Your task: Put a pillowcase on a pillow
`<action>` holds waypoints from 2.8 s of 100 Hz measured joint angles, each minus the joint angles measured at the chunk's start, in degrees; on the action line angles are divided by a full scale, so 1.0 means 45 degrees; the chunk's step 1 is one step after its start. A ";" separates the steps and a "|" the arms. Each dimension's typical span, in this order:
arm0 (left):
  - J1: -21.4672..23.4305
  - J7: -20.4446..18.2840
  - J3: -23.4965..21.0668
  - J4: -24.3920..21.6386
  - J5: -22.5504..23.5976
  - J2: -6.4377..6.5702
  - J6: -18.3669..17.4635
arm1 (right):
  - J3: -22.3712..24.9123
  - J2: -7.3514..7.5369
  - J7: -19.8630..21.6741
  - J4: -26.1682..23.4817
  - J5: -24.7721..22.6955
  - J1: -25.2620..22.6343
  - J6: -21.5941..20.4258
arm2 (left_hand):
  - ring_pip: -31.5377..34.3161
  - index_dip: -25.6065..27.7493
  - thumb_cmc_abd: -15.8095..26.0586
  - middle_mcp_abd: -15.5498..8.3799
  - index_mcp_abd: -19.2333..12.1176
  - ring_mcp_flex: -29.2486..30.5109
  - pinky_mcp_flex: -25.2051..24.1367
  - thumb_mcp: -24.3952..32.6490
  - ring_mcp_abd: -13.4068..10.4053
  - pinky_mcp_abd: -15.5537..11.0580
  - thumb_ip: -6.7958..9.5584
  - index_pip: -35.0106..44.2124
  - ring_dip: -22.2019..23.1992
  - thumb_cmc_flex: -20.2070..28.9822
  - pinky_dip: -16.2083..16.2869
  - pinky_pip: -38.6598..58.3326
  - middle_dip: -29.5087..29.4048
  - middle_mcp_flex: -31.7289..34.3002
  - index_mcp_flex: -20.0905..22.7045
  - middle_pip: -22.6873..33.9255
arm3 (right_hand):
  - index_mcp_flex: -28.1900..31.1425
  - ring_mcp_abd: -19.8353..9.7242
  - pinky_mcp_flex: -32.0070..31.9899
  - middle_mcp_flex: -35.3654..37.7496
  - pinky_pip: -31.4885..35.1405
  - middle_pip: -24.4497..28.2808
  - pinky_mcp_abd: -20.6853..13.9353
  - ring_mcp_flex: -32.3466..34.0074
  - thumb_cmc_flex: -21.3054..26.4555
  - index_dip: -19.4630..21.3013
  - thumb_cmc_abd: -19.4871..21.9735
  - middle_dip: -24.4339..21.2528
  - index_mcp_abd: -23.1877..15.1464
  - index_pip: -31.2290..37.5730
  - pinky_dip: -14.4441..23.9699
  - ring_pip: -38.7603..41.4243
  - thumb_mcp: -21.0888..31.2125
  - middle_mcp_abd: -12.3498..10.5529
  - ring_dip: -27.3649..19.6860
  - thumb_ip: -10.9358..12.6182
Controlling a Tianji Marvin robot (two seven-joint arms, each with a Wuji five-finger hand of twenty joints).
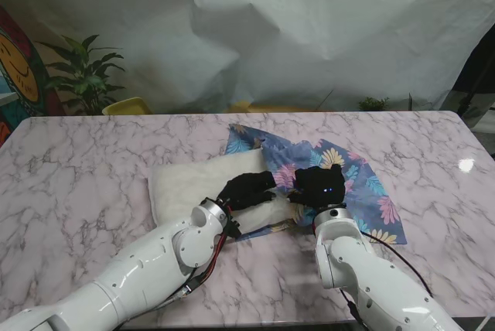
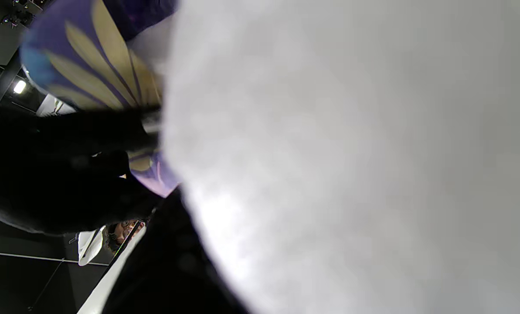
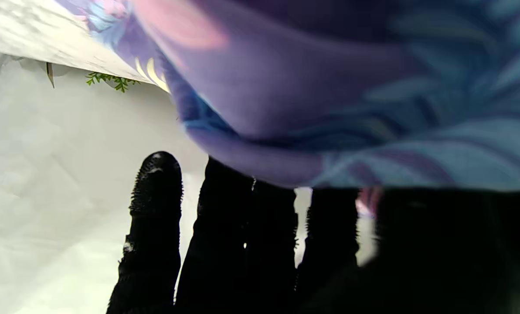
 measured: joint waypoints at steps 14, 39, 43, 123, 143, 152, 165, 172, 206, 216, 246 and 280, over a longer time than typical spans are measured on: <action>0.0000 -0.0067 0.0000 -0.0003 -0.0014 0.0007 -0.0004 | 0.0353 -0.0406 -0.0566 -0.0008 0.0228 -0.0055 -0.0346 | 0.0000 0.0015 0.0073 0.0000 0.0000 0.0000 0.0000 0.0000 0.0000 0.0000 0.0006 0.0000 0.0000 0.0001 0.0000 0.0000 -0.0002 0.0000 -0.0081 0.0000 | 0.0863 -0.0256 0.1363 0.1613 0.0898 0.0162 -0.0155 0.1419 -0.3168 -0.0407 -0.3607 0.0534 -0.0440 0.0891 0.0273 0.1608 1.1950 -0.0046 0.1033 -0.2213; 0.0003 -0.0002 0.0014 -0.0140 -0.0004 -0.0013 0.0528 | 0.0733 -0.0571 -0.1217 -0.1593 0.0920 -0.0593 -0.0667 | 0.0000 0.0020 0.0084 0.0000 0.0000 0.0000 0.0000 0.0000 0.0000 0.0000 0.0008 0.0000 0.0000 0.0001 0.0000 0.0000 -0.0002 0.0000 -0.0096 0.0000 | 0.0975 -0.0472 0.2032 0.1709 0.1023 0.0432 -0.0222 0.1598 -0.3155 -0.0420 -0.3772 0.0939 -0.0358 0.0893 0.0290 0.4330 1.2743 0.0300 0.1691 -0.2535; -0.0009 0.0035 0.0048 -0.0139 -0.0003 -0.0025 0.0570 | 0.0737 -0.0639 -0.1544 -0.1755 0.0938 -0.0659 -0.0668 | 0.0000 0.0021 0.0089 0.0000 0.0000 0.0000 0.0000 -0.0001 0.0000 0.0000 0.0008 0.0000 0.0000 0.0001 0.0000 0.0000 -0.0002 0.0000 -0.0099 0.0000 | 0.0975 -0.0569 0.2081 0.1707 0.1023 0.0508 -0.0222 0.1600 -0.3155 -0.0420 -0.3772 0.0952 -0.0345 0.0893 0.0289 0.4649 1.2745 0.0358 0.1702 -0.2535; 0.1185 -0.5137 -0.2577 -0.5116 0.3158 0.2264 0.1542 | 0.0412 -0.1211 -0.1269 -0.0406 0.3228 0.0498 -0.0533 | -1.1965 -0.4943 0.2760 0.2434 0.2294 -1.0904 -0.9530 -0.3527 0.2757 0.1714 0.1927 -1.1641 -0.7595 -0.5873 -0.3480 -1.4480 -0.6935 -1.0171 -0.4044 -0.9078 | 0.0975 -0.0926 0.2501 0.1682 0.1023 0.0817 -0.0234 0.1604 -0.3140 -0.0332 -0.3766 0.0966 -0.0062 0.0993 0.0161 0.5935 1.2868 0.0671 0.1920 -0.2546; 0.2603 -0.7954 -0.4777 -0.7677 0.4328 0.3093 0.1597 | 0.0500 -0.1239 -0.1204 -0.0125 0.3502 0.0613 -0.0502 | -1.3088 -0.7449 0.3228 0.3000 0.2507 -1.1263 -0.9709 -0.3588 0.3070 0.2211 0.1930 -1.3815 -1.0633 -0.7511 -0.5032 -1.8822 -1.0015 -1.0781 -0.4639 -1.0021 | 0.0975 -0.0930 0.2501 0.1678 0.1023 0.0824 -0.0235 0.1605 -0.3140 -0.0332 -0.3765 0.0966 -0.0061 0.0994 0.0159 0.5936 1.2870 0.0672 0.1920 -0.2546; 0.3023 -0.8640 -0.5358 -0.8113 0.4620 0.3380 0.1364 | 0.0524 -0.1245 -0.1205 -0.0052 0.3560 0.0625 -0.0502 | -1.3133 -0.9137 0.3227 0.3172 0.2602 -1.1276 -0.9709 -0.3763 0.3170 0.2511 0.1931 -1.4001 -1.1288 -0.7981 -0.5958 -1.9103 -1.0307 -1.0782 -0.4647 -1.0028 | 0.0975 -0.0930 0.2501 0.1678 0.1023 0.0828 -0.0236 0.1605 -0.3140 -0.0332 -0.3765 0.0966 -0.0061 0.0994 0.0159 0.5937 1.2870 0.0673 0.1920 -0.2546; 0.3328 -0.9453 -0.5658 -0.8225 0.5024 0.3700 0.1149 | 0.0527 -0.1245 -0.1204 -0.0029 0.3566 0.0630 -0.0509 | -1.3205 -1.0137 0.3217 0.3334 0.2641 -1.1403 -0.9714 -0.3825 0.3472 0.2909 0.1931 -1.4219 -1.1349 -0.8301 -0.6634 -1.9257 -1.0312 -1.0784 -0.4647 -1.0029 | 0.0975 -0.0930 0.2501 0.1678 0.1023 0.0831 -0.0236 0.1605 -0.3139 -0.0332 -0.3765 0.0966 -0.0061 0.0994 0.0159 0.5937 1.2870 0.0673 0.1920 -0.2546; 0.3378 -0.9467 -0.5636 -0.8059 0.4867 0.3784 0.1119 | 0.0532 -0.1245 -0.1204 -0.0019 0.3568 0.0635 -0.0524 | -1.3210 -1.0160 0.3217 0.3342 0.2642 -1.1403 -0.9721 -0.3826 0.3494 0.3026 0.1931 -1.4223 -1.1349 -0.8301 -0.7137 -1.9279 -1.0312 -1.0784 -0.4647 -1.0029 | 0.0975 -0.0930 0.2501 0.1678 0.1023 0.0833 -0.0236 0.1605 -0.3138 -0.0332 -0.3765 0.0966 -0.0061 0.0994 0.0158 0.5937 1.2870 0.0674 0.1920 -0.2546; 0.2559 -0.8096 -0.3959 -0.5721 0.4648 0.3779 0.1063 | 0.0656 -0.1243 -0.1229 -0.0103 0.3505 0.0543 -0.0644 | -1.3309 -1.0292 0.2679 0.3556 0.2737 -1.1414 -0.9949 -0.3833 0.3790 0.3604 0.1930 -1.4522 -1.1446 -0.8291 -0.7782 -1.9583 -1.0405 -1.0792 -0.4695 -1.0095 | 0.0975 -0.0930 0.2501 0.1678 0.1023 0.0839 -0.0236 0.1605 -0.3139 -0.0332 -0.3765 0.0966 -0.0061 0.0994 0.0157 0.5937 1.2870 0.0674 0.1921 -0.2546; 0.2120 -0.8163 -0.3413 -0.5323 0.4406 0.3781 0.0948 | 0.0697 -0.1242 -0.1279 -0.0191 0.3496 0.0479 -0.0645 | -1.3422 -1.0316 0.2189 0.3828 0.2819 -1.1570 -1.0130 -0.3811 0.4062 0.3843 0.1931 -1.4539 -1.1545 -0.7978 -0.7936 -1.9855 -1.0449 -1.0969 -0.4830 -1.0271 | 0.0975 -0.0930 0.2501 0.1678 0.1023 0.0839 -0.0236 0.1605 -0.3139 -0.0332 -0.3765 0.0966 -0.0061 0.0994 0.0157 0.5937 1.2872 0.0675 0.1921 -0.2546; 0.0737 -0.4445 -0.1491 -0.2469 0.4014 0.3186 0.0467 | 0.0752 -0.1245 -0.1389 -0.0283 0.3566 0.0385 -0.0821 | -1.0621 -1.0323 -0.0617 0.3269 0.2880 -0.8835 -0.6687 0.0957 0.3216 0.3071 0.1903 -1.4392 -0.7182 -0.4798 -0.4339 -1.8030 -0.7842 -1.0599 -0.4805 -0.9451 | 0.0975 -0.0930 0.2501 0.1677 0.1023 0.0840 -0.0236 0.1605 -0.3137 -0.0332 -0.3765 0.0967 -0.0058 0.0994 0.0156 0.5937 1.2876 0.0676 0.1921 -0.2547; 0.0328 -0.2561 -0.0979 -0.1382 0.3360 0.2454 0.0360 | 0.0770 -0.1235 -0.1234 -0.0461 0.3543 0.0348 -0.0897 | -0.3462 -0.7160 -0.0621 0.1396 0.0639 -0.6171 -0.5391 0.0000 0.1992 0.1545 0.1098 -1.0507 0.0973 -0.1310 -0.0763 -0.6025 0.2531 -0.7710 0.0146 -0.2529 | 0.0975 -0.0930 0.2501 0.1677 0.1023 0.0841 -0.0236 0.1605 -0.3136 -0.0332 -0.3765 0.0968 -0.0053 0.0994 0.0154 0.5937 1.2928 0.0683 0.1921 -0.2546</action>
